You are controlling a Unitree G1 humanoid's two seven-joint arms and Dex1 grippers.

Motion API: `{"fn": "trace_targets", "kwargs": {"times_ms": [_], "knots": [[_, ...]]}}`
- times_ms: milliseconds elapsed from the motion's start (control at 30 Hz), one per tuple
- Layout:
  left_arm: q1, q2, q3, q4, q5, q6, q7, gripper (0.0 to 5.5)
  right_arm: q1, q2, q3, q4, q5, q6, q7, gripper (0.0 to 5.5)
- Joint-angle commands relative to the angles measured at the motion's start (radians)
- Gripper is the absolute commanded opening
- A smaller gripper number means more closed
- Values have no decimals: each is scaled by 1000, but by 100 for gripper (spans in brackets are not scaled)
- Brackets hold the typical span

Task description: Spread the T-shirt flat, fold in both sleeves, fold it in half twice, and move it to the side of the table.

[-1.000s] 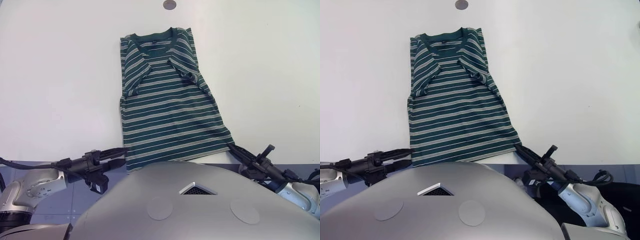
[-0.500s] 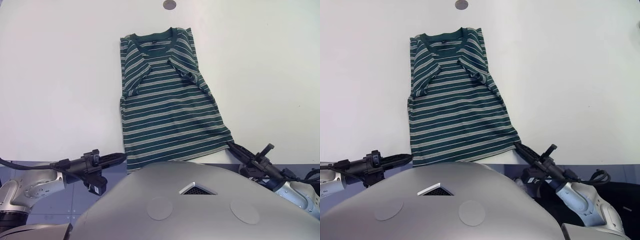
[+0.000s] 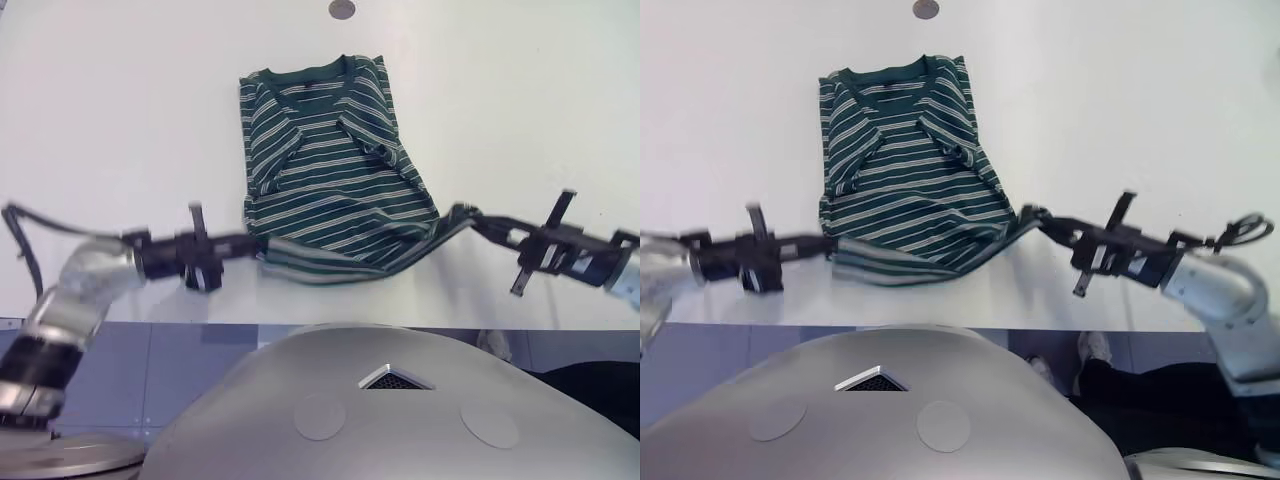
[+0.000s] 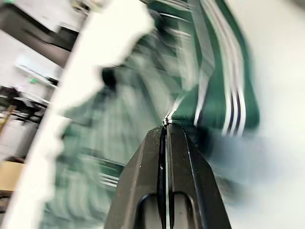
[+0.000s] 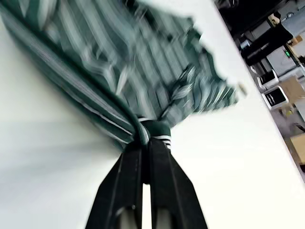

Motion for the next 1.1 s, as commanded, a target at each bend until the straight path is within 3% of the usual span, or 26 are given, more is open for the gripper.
{"fn": "trace_targets", "kwargs": {"times_ms": [33,200,333,433,733,1100], "knots": [[-338,-45,-27,-140,-278,460,-59,3,-302,-66,32,-60,197,255,124,0],[-625,-74,-19,13,-407,879,-165,3,-840,141,209,346,89,382,239,0],[-736,-81,-82,259,-183,935,-171,3,-1121,343,309,752,-72,347,236,0],[-815,-130,-118,427,-2,947,-76,3,-1255,488,376,1045,-226,267,154,0],[-881,-174,-72,604,172,942,-59,3,-1437,737,375,1496,-409,93,-22,0],[-850,-149,-91,622,270,907,-222,3,-1498,820,324,1655,-465,90,-101,0]]}}
